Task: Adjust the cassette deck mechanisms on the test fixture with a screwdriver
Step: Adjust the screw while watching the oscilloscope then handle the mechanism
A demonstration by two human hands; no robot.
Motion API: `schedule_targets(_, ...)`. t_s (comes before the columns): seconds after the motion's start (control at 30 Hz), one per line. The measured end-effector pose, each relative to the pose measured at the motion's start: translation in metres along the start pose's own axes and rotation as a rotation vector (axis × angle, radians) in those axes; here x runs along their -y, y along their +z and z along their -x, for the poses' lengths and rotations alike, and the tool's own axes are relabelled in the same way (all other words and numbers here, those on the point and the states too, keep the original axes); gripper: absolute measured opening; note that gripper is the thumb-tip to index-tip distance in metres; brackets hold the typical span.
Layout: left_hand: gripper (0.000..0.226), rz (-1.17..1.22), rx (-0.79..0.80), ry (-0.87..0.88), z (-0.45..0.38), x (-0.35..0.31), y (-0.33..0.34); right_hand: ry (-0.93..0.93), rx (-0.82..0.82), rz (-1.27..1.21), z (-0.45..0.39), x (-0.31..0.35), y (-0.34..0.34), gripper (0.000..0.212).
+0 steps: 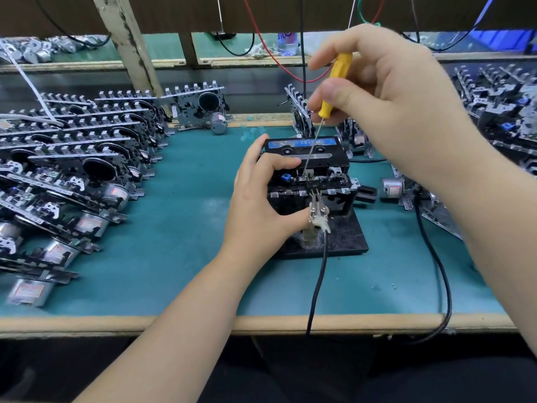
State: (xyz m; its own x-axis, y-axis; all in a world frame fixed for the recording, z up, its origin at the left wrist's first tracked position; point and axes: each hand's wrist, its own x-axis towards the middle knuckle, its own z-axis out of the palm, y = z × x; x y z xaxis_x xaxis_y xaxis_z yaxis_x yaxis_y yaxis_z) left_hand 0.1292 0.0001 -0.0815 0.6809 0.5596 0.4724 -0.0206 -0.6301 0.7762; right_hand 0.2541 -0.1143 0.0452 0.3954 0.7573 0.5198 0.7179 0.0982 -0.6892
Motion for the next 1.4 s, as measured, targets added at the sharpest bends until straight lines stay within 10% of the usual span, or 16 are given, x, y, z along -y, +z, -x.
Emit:
schedule_targets(0.67,0.049,-0.055,-0.06,0.039,-0.015,0.009,0.006,-0.023,0.036,0.119,-0.003,0.004,0.004,0.046)
schedule_targets(1.4,0.062,0.13,-0.071,0.072,0.001,0.013,0.005,-0.005,-0.026,0.144,-0.007,0.017,0.003,0.017)
